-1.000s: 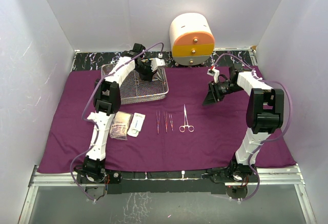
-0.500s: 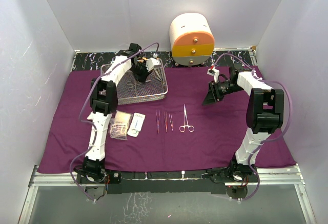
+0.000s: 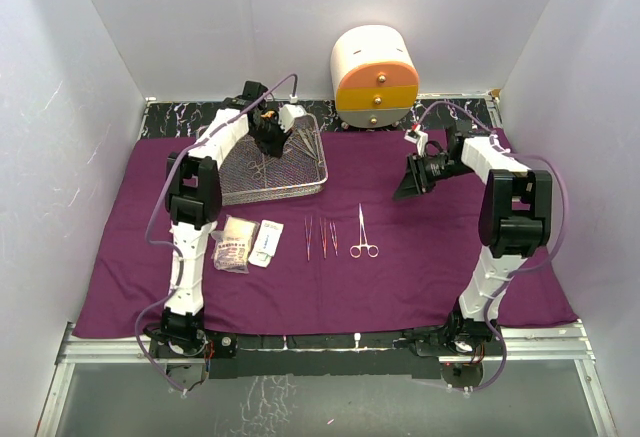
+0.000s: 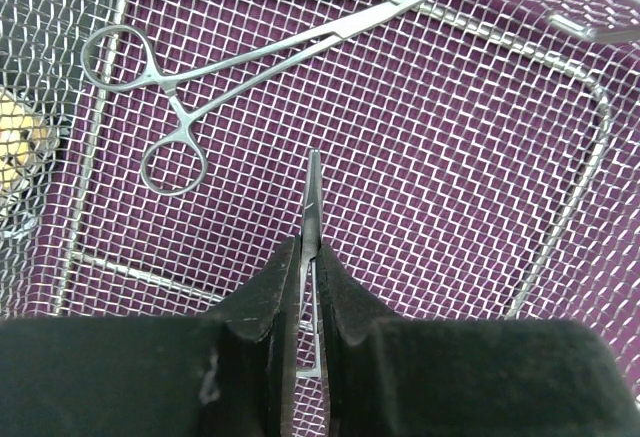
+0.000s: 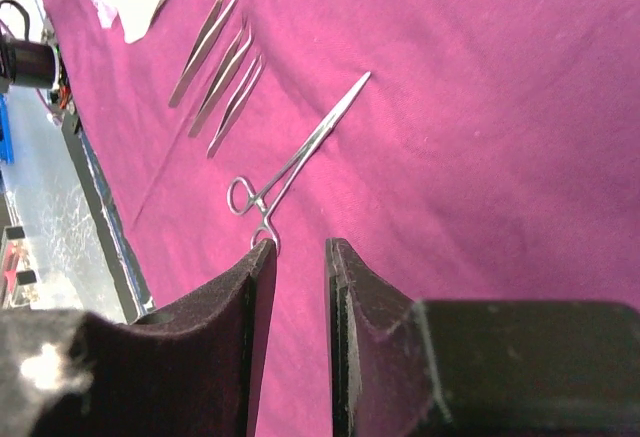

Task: Open and lay out the surgical kit
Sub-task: Pick up the medical item from the container.

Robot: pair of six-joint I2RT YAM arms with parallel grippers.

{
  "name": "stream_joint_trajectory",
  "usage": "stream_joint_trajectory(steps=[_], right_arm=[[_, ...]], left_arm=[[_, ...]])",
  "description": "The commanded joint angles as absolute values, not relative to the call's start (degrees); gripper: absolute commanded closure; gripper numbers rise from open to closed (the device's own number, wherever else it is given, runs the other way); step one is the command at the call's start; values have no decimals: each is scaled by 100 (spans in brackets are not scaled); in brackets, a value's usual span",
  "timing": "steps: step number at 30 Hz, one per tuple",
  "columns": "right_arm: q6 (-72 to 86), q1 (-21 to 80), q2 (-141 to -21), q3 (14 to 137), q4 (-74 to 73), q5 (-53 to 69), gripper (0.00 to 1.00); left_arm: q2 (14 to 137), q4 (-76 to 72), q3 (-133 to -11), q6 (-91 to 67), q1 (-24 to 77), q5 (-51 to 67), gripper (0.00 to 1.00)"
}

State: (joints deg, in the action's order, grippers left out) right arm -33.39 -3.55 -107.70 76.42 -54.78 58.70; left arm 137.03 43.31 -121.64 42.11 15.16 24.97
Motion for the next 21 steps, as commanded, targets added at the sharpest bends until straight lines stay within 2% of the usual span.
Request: stream_joint_trajectory(steps=[1, 6, 15, 21], right_arm=[[-2832, -112, -10927, 8247, -4994, 6057, 76], [-1752, 487, -11131, 8671, -4076, 5952, 75], [1101, 1544, -11639, 9176, -969, 5413, 69], [2107, 2032, -12357, 9895, -284, 4689, 67]], left_arm=[[12932, 3924, -11785, 3849, 1512, 2837, 100], [12657, 3537, -11333, 3600, 1514, 2951, 100], [12302, 3039, -10826, 3332, 1518, 3010, 100], [12074, 2742, -10394, 3246, 1517, 3107, 100]])
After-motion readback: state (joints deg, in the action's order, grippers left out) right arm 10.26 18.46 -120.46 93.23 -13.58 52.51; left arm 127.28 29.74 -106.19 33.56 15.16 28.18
